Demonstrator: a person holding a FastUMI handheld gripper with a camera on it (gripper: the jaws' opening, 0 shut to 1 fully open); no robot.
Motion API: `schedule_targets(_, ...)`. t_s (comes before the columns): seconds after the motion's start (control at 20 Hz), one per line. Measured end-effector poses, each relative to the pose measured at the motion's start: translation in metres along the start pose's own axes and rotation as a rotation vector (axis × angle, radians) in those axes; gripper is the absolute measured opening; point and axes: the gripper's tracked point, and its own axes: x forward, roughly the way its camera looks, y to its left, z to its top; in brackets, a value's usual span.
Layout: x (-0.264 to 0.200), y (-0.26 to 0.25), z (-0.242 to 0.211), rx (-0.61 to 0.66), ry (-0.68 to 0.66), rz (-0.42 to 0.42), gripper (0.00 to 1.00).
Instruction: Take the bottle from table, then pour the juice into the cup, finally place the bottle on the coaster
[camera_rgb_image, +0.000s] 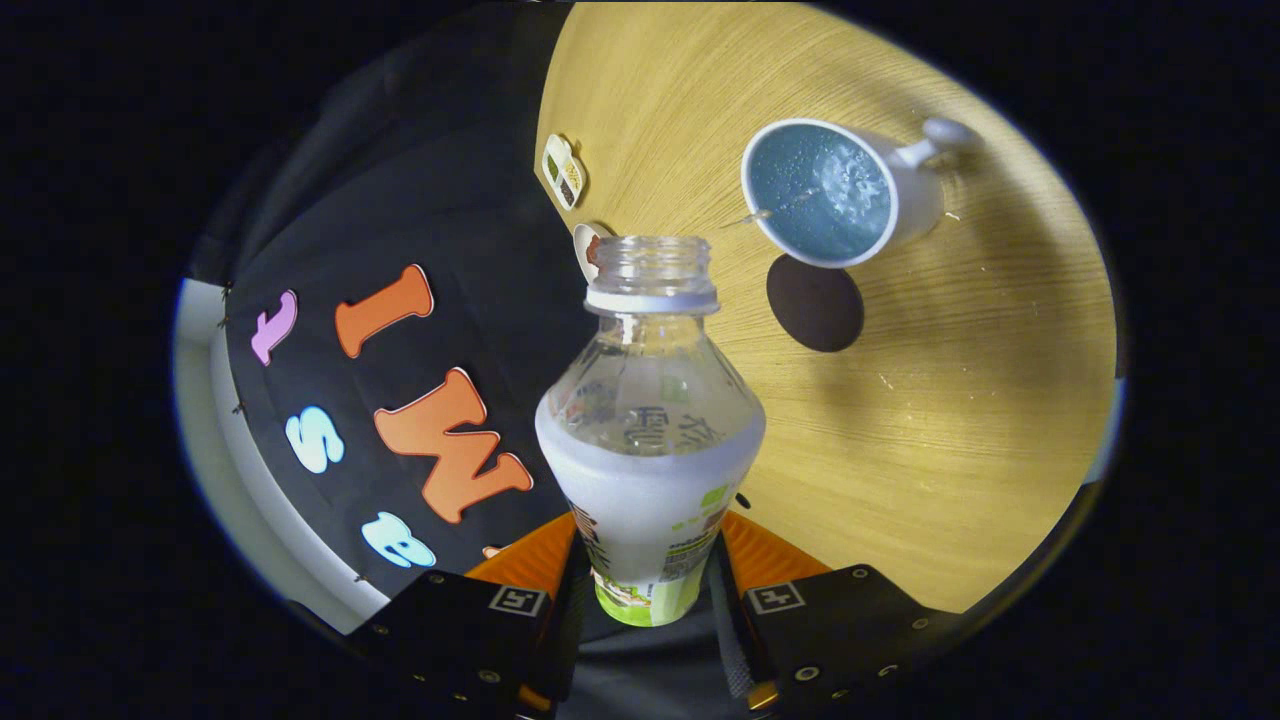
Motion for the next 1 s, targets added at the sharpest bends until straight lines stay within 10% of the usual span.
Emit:
schedule_targets(0.7,-0.015,-0.006,-0.007,-0.976,-0.209,-0.047,0.58)
schedule_targets(1.0,-0.040,0.035,0.018,-1.449,-0.492,-0.144,0.58)
